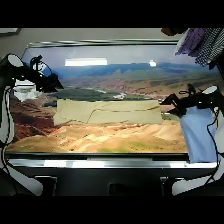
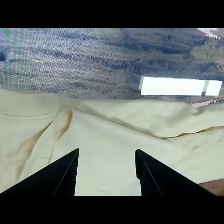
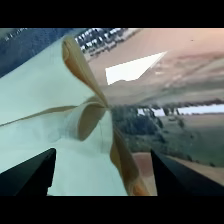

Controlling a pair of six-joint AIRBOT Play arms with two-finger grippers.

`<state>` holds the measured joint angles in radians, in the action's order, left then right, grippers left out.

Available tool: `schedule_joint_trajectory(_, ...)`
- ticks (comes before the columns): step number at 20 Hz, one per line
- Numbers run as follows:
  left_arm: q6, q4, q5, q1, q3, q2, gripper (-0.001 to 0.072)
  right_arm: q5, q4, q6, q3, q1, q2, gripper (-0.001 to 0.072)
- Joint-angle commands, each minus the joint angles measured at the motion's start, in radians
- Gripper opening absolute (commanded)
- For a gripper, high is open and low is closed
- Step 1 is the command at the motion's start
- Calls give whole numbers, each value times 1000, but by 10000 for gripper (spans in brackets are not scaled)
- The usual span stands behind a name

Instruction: Fold the clothes and pants, and hang the long-sleeved shirts on hangers.

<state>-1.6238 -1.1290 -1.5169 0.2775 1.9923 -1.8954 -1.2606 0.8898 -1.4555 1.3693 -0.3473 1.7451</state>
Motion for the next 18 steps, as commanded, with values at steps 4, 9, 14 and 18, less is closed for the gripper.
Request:
schedule_joint_trajectory(4, 0, -6, -29, -1, 4, 10, 409, 23, -80, 56, 2, 81, 106, 651)
schedule_joint_trajectory(9, 1, 17, -47, -1, 3, 10, 297, 48, -55, 52, 2, 130, 90, 56)
schedule_joint_trajectory(14, -7, 59, -11, -81, -47, 9, 24, -37, 152, -83, 73, 121, -64, 27)
schedule_joint_trajectory(18, -38, 251, 186, -253, -208, 3, 24, -206, 283, -165, 200, 121, -180, 27)
